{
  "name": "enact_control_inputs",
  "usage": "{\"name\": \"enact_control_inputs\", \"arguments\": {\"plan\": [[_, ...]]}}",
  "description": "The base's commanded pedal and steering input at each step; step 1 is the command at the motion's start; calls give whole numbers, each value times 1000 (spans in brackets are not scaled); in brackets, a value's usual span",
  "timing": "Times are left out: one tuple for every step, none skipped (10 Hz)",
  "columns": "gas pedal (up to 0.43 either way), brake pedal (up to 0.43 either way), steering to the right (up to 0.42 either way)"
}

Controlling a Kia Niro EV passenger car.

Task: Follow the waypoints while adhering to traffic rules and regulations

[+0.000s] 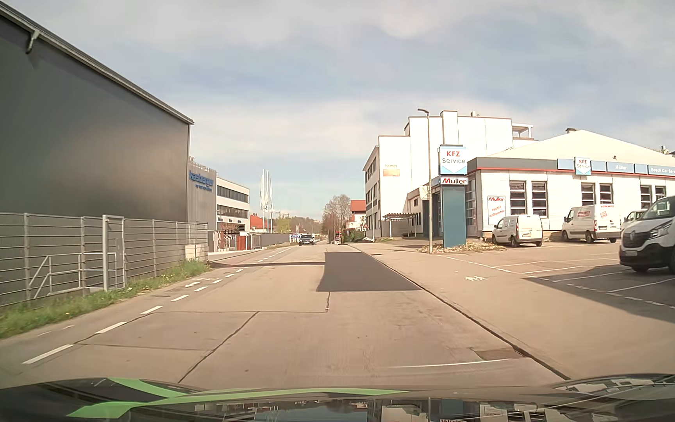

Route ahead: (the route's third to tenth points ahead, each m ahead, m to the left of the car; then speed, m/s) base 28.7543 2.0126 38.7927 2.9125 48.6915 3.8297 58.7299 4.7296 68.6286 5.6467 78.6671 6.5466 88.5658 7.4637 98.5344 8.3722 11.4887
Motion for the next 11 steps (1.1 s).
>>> {"name": "enact_control_inputs", "arguments": {"plan": [[39, 0, -22], [59, 0, -21], [79, 0, -20], [98, 0, -18], [98, 0, -16], [98, 0, -15], [98, 0, -16], [98, 0, -16], [98, 0, -16], [98, 0, -15], [87, 0, -15]]}}
